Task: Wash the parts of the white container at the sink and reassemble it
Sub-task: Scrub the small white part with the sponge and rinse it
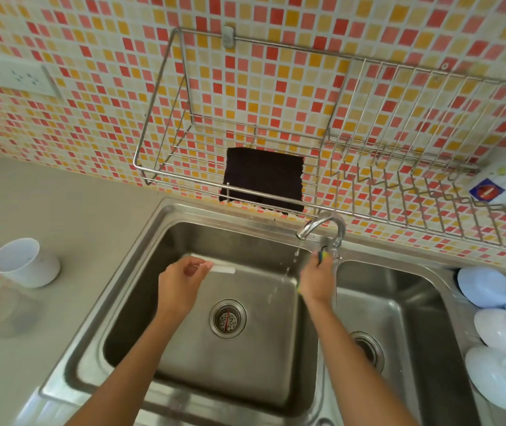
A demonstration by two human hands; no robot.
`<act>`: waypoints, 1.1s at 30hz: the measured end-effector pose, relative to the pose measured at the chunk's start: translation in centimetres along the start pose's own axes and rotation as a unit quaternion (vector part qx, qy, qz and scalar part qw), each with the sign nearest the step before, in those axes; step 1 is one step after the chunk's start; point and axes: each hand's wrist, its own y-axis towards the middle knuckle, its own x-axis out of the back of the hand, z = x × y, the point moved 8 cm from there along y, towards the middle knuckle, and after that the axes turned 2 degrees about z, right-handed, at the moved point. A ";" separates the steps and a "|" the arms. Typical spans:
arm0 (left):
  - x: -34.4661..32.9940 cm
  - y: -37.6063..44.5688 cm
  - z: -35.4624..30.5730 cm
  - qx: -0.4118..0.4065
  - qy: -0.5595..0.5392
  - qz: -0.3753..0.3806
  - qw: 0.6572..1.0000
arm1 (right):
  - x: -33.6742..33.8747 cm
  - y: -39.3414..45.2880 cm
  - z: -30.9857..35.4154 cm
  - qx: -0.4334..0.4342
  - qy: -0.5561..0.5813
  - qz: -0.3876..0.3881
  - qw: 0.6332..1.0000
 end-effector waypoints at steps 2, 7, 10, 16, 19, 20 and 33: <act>0.0 -0.7 0.0 -0.028 0.016 -0.012 0.999 | -2.8 -3.6 -0.4 0.008 -0.065 0.083 0.994; -1.1 -2.9 0.6 -0.107 0.101 0.027 0.989 | -5.3 -8.2 -1.8 0.013 -0.160 0.116 0.980; 0.3 -2.9 0.7 -0.116 0.100 0.022 0.988 | -5.0 -9.3 -0.5 0.017 -0.179 0.125 0.976; 5.3 -1.7 -1.5 -0.115 0.039 -0.005 0.993 | -3.9 -13.2 9.6 0.181 -0.167 0.164 0.955; 8.4 -0.6 -3.4 -0.114 -0.011 -0.018 0.993 | -2.7 -15.9 18.2 0.262 -0.060 0.169 0.948; 9.6 -0.2 -4.3 -0.122 -0.023 -0.029 0.992 | -2.2 -16.3 21.1 0.290 -0.027 0.157 0.944; 19.0 5.6 -4.4 -0.158 -0.052 -0.005 0.986 | -11.5 -7.1 31.3 0.209 -0.165 0.116 0.957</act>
